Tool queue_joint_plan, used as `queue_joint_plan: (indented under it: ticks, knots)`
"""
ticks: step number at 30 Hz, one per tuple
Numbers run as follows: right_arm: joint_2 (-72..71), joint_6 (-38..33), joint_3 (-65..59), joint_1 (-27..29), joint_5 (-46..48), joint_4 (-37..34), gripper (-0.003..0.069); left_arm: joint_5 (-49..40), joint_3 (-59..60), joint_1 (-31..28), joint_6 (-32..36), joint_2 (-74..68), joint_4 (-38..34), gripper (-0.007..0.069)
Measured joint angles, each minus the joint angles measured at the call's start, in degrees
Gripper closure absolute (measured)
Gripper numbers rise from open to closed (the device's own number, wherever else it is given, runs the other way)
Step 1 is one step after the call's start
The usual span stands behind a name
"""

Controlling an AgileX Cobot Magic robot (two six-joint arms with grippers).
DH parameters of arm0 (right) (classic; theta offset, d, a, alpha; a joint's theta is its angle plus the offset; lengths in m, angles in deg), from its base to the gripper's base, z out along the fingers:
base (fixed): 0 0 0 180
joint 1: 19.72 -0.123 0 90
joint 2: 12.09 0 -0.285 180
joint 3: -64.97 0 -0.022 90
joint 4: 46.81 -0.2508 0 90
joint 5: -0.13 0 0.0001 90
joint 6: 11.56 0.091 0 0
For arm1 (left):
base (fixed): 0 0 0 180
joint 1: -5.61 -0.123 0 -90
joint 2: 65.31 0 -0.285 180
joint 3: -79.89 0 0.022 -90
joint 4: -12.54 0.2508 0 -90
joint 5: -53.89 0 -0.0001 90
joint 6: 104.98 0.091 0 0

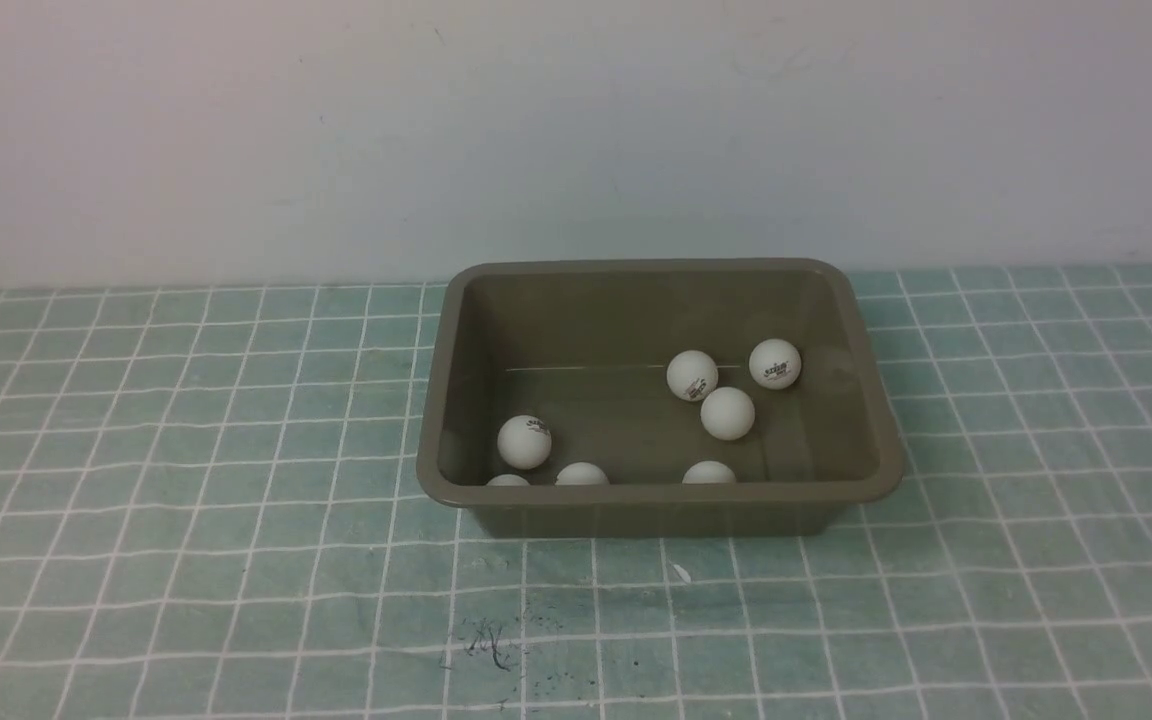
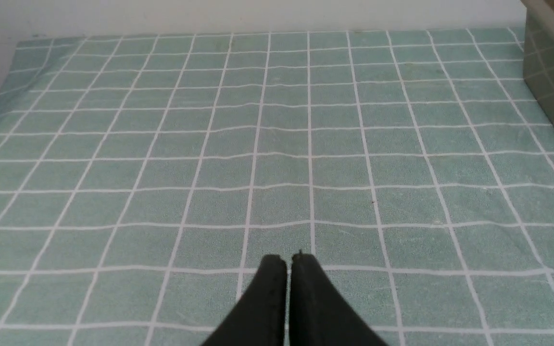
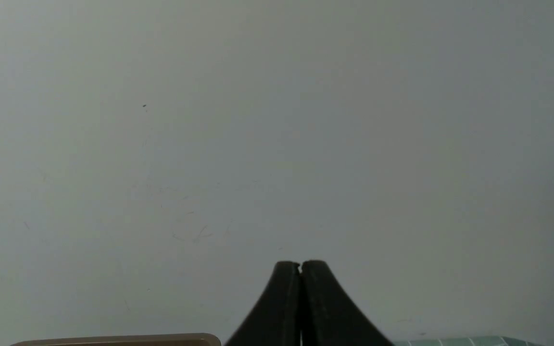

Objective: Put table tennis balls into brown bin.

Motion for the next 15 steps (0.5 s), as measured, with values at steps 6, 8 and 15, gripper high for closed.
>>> queue_joint_plan:
  ticks: [6,8,15]
  knots:
    - [0.0,0.0,0.0,0.0,0.17,0.0,0.0673,0.0,0.0,0.0,0.0,0.0,0.0,0.0629]
    - [0.0,0.0,0.0,0.0,0.17,0.0,0.0673,0.0,0.0,-0.1,0.0,0.0,0.0,0.0629]
    - [0.0,0.0,0.0,-2.62,0.95,0.0,0.0673,0.0,0.0,-0.1,0.0,0.0,0.0,0.0629]
